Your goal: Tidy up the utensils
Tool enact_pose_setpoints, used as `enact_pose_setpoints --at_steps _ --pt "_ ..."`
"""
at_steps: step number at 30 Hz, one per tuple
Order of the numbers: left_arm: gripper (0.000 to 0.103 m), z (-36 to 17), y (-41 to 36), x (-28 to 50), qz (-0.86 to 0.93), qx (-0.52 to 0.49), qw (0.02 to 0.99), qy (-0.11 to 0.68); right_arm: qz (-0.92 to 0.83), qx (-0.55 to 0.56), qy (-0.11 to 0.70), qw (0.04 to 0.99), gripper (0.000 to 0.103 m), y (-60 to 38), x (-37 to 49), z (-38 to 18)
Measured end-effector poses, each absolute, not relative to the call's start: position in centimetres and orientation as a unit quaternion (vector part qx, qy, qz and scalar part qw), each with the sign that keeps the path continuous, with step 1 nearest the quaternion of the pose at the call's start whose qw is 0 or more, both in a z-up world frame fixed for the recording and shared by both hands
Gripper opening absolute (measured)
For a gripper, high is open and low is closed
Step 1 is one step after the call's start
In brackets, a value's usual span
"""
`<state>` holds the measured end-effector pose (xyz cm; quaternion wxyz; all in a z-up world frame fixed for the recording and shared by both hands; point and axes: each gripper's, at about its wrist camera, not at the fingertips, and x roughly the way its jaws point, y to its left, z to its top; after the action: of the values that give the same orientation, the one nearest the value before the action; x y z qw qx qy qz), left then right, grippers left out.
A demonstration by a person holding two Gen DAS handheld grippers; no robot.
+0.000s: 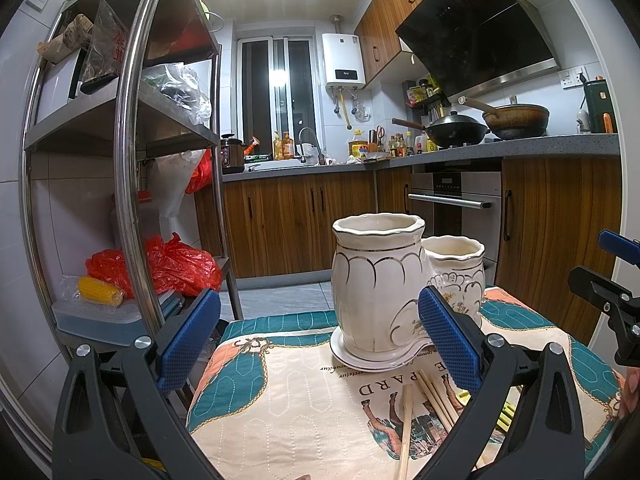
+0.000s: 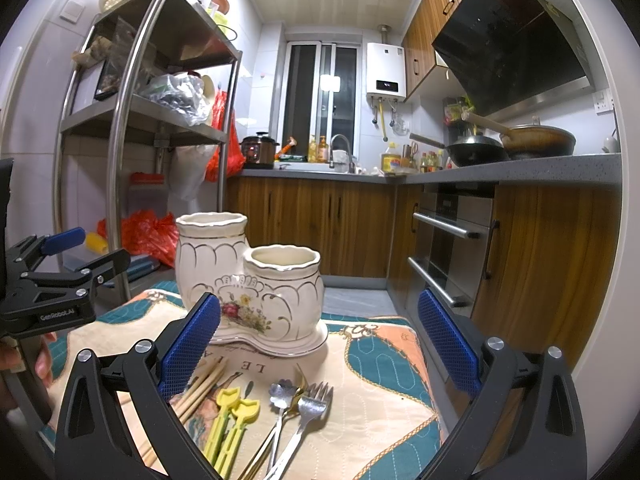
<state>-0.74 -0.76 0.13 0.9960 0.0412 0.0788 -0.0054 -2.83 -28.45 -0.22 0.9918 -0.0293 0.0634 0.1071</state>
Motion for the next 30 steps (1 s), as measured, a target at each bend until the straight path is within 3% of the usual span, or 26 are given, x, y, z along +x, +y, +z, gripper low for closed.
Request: enact_pose_setpoints --at_steps 19,27,30 --pt "0.098 -0.1 -0.4 -0.2 -0.013 0.033 0.995 0.091 0.114 0.0 0.071 0.991 0.098 -29.0 -2.2 -0.8" --pt "0.098 -0.2 -0.3 -0.2 -0.043 0.032 0.993 0.105 0.088 0.049 0.163 0.981 0.098 -32.0 0.3 -1.6" --pt "0.098 -0.4 -0.4 0.1 -0.069 0.044 0.984 0.158 0.107 0.061 0.227 0.966 0.098 -32.0 1.3 -2.6"
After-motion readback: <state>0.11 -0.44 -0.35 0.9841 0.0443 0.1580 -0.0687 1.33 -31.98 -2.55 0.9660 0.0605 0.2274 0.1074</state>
